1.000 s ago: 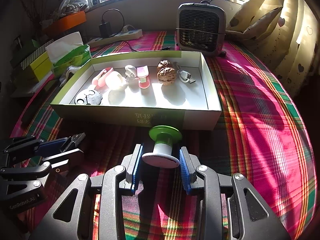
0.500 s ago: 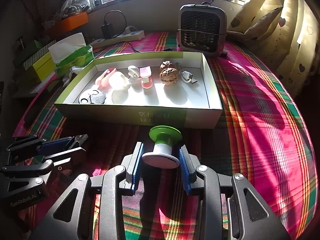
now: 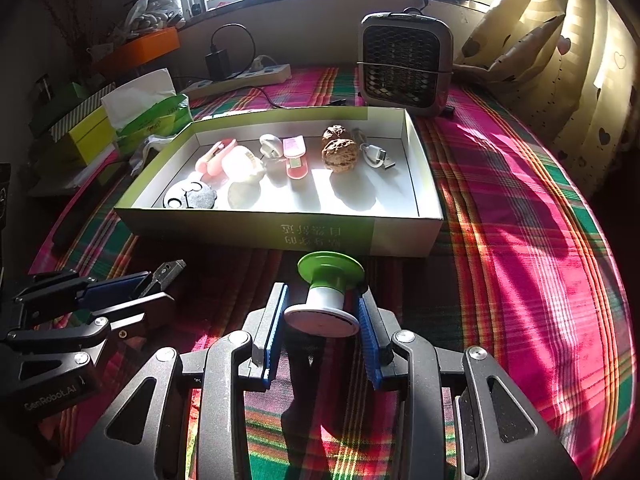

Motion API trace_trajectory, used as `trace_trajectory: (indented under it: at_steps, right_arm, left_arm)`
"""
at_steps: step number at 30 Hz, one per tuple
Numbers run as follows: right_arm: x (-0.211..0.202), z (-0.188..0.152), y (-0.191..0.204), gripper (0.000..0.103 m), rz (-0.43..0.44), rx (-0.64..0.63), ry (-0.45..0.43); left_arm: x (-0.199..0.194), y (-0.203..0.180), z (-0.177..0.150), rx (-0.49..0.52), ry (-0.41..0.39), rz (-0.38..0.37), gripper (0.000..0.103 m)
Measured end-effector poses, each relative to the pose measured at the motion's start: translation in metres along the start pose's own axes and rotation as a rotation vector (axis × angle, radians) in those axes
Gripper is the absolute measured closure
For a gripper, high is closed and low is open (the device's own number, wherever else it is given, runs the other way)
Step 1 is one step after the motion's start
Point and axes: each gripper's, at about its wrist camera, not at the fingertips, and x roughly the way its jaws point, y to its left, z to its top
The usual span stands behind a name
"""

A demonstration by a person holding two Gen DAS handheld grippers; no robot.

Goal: Organize objects
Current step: 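Carry the spool in the right gripper and device in the left over the box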

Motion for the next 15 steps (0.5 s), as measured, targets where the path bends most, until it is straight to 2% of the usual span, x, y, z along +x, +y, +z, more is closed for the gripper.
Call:
trace_trajectory:
  at_steps: [15]
  right_arm:
    - [-0.0088, 0.0016, 0.0026, 0.068, 0.01, -0.006, -0.023]
  left_arm:
    - [-0.0101, -0.006, 0.0024, 0.004, -0.028, 0.002, 0.079]
